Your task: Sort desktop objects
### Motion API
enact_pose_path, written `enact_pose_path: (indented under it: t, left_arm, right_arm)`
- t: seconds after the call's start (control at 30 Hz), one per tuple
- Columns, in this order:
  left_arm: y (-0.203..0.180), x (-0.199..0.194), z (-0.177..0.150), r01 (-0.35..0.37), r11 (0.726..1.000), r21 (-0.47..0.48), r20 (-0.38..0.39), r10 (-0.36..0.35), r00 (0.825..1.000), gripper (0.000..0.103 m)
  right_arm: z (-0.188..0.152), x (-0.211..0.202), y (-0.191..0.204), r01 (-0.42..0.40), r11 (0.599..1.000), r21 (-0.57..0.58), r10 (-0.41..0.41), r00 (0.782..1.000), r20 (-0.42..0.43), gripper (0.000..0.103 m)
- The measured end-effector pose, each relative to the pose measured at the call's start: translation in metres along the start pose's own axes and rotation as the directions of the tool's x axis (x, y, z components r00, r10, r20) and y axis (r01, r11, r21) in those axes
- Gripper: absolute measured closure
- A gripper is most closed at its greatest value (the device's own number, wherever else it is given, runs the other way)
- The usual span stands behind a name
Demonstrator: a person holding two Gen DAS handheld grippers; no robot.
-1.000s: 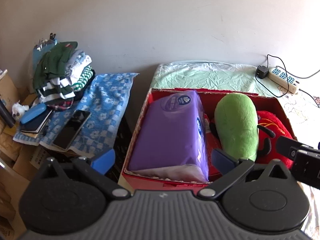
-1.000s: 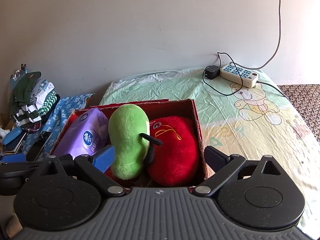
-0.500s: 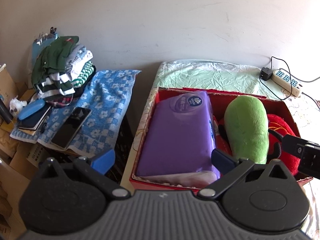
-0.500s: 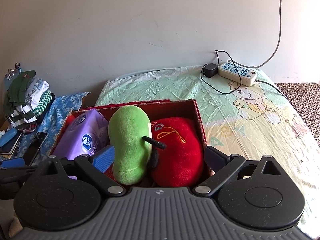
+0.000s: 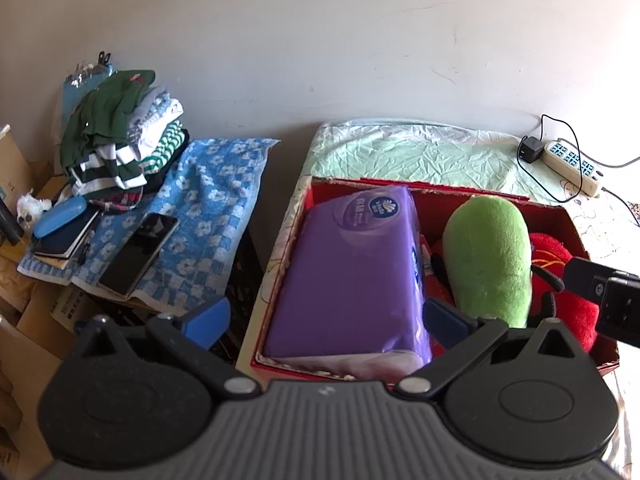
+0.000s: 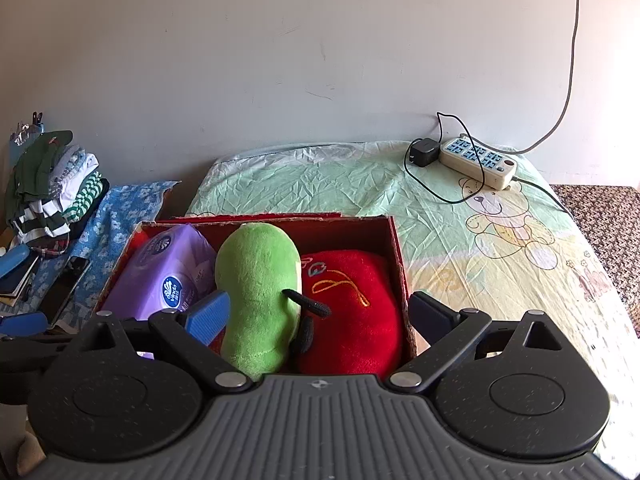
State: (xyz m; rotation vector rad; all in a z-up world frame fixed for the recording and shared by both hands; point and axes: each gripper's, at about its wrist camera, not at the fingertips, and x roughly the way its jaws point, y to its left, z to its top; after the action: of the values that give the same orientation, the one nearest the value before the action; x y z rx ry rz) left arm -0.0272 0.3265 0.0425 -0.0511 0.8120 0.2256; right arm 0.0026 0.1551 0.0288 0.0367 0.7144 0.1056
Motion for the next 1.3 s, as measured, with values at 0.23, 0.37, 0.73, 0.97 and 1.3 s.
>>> enact_pose_path:
  t: [0.23,0.37,0.73,0.97,1.3]
  left_arm:
    - [-0.005,-0.007,0.001,0.0,1.0,-0.001,0.01,0.0,1.0,0.001]
    - [-0.005,-0.008,0.0,-0.001,1.0,-0.004,0.003,0.001,1.0,0.001]
    - [-0.006,-0.018,-0.003,-0.002,1.0,0.002,0.017,0.002,1.0,0.001]
    - [-0.007,-0.025,-0.006,-0.001,1.0,0.009,0.034,0.001,0.999,0.001]
    - [-0.006,-0.032,-0.007,-0.005,1.0,0.007,0.056,0.005,0.998,0.001]
  right_arm:
    - [0.003,-0.006,0.0,0.003,1.0,-0.01,-0.003,1.0,0.012,0.005]
    - [0.003,-0.006,0.001,0.009,1.0,-0.018,-0.009,1.0,0.013,0.005]
    - [0.003,-0.008,0.0,0.0,1.0,0.005,0.0,1.0,0.0,0.005]
    - [0.001,-0.011,0.002,0.0,1.0,0.004,0.0,1.0,-0.006,0.005]
    - [-0.001,-0.016,-0.001,0.004,1.0,0.012,-0.004,1.0,-0.002,0.005]
